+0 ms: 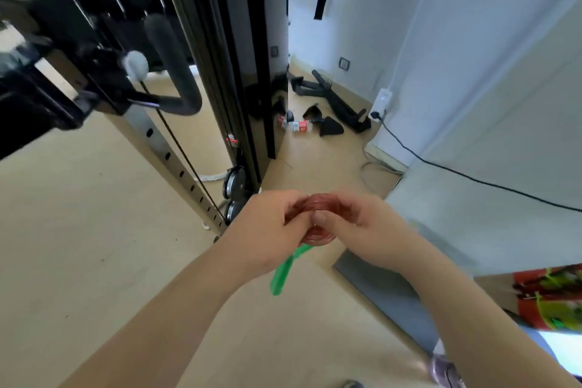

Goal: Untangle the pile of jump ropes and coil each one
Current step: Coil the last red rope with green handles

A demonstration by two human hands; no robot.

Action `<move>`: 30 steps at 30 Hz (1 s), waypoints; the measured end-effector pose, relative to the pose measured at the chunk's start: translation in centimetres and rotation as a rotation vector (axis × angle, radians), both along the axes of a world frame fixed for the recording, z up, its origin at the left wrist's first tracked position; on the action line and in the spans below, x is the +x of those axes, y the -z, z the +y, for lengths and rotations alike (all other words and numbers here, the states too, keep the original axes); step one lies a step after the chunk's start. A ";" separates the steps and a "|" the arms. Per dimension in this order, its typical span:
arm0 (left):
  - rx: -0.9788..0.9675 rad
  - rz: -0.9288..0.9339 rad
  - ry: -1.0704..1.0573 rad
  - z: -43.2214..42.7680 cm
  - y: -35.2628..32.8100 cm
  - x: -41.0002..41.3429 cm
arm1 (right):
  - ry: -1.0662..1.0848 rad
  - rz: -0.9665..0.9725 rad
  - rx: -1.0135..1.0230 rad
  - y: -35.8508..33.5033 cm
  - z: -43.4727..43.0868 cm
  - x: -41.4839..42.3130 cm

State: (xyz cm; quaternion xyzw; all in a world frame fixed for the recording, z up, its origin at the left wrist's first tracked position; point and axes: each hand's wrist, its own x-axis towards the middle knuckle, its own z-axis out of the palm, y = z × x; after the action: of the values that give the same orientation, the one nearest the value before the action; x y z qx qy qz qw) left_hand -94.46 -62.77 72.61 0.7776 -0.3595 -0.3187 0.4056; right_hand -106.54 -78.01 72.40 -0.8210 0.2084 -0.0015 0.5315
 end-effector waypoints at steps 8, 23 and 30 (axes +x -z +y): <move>-0.023 -0.039 -0.076 -6.9 -17.7 0.3 | -0.087 -0.014 -0.194 -17.2 -8.2 2.4; -0.109 -0.183 0.007 -28.7 -26.1 16.2 | 0.233 -0.137 -0.019 -26.5 -26.8 14.9; -0.119 -0.302 0.033 -39.3 -28.5 24.5 | 0.347 -0.153 -0.040 -29.8 -36.6 23.3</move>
State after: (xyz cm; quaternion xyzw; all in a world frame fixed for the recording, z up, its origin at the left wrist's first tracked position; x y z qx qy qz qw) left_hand -69.97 -102.05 101.06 0.7853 -0.4475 -0.1828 0.3868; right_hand -83.25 -114.61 102.20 -0.7806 0.3057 -0.1595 0.5213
